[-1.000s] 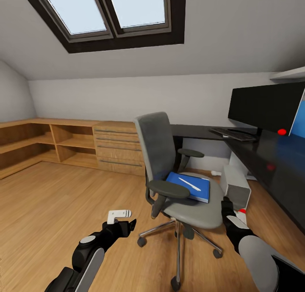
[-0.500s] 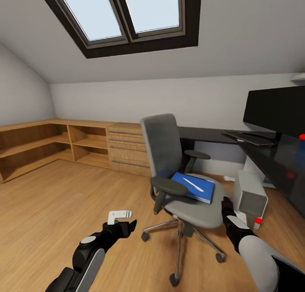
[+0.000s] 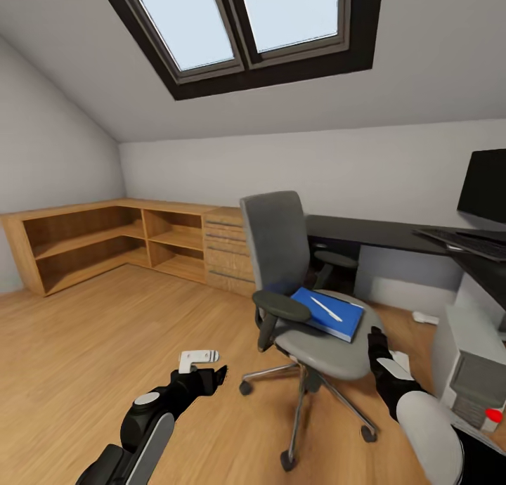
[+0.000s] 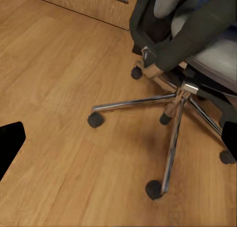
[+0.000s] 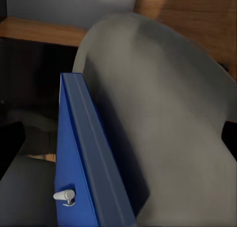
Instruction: In the bedroom, organize the workspace by keeping the computer under the desk, ensuring the monitor is on the desk, placing the keyboard on the desk next to the monitor, placing the mouse on the desk next to the keyboard, moving the folder from the swivel chair onto the desk next to the mouse, stacking the notebook on top of the folder with the pen on top of the notebook, and positioning the swivel chair next to the desk.
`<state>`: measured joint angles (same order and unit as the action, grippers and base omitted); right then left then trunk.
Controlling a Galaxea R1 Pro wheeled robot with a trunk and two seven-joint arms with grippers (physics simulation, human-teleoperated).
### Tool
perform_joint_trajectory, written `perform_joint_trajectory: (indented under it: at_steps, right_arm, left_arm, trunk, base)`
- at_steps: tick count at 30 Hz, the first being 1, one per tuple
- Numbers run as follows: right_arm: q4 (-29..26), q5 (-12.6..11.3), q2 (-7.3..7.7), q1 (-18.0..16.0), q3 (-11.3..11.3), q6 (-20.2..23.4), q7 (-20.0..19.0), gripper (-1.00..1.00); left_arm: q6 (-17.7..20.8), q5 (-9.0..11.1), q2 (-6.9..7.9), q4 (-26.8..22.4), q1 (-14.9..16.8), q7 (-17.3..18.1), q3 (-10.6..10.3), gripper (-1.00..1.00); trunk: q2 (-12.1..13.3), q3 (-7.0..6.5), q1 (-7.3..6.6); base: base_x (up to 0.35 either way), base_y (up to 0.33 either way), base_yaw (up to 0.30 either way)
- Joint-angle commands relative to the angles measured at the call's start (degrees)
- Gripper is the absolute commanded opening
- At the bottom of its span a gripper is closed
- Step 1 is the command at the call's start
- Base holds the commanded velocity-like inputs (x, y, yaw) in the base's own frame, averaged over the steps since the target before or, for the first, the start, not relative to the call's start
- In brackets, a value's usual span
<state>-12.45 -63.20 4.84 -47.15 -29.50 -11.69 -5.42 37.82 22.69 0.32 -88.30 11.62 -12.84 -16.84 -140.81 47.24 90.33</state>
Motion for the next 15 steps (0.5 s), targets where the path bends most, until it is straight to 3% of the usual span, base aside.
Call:
perform_joint_trajectory:
  at_steps: [1,9,15]
  right_arm:
    - [0.12,-0.78,0.00,-0.05,0.23,-0.18,-0.46,1.00]
    - [0.14,-0.69,0.00,-0.05,0.23,-0.18,-0.57,1.00]
    - [0.06,-0.64,0.17,-0.05,0.23,-0.18,-0.73,1.00]
  left_arm:
    - [0.15,0.60,0.03,-0.03,0.07,-0.53,-0.12,1.00]
    - [0.15,0.57,0.03,-0.03,0.07,-0.58,-0.94,1.00]
    - [0.15,0.60,0.03,0.35,0.07,-0.61,-1.43,1.00]
  trunk:
    - [-0.02,0.03,0.02]
    - [-0.02,-0.16,0.02]
    - [-0.02,-0.17,0.02]
  base:
    - [0.309,0.000,0.251]
    - [0.290,0.000,0.251]
    - [0.063,0.000,0.065]
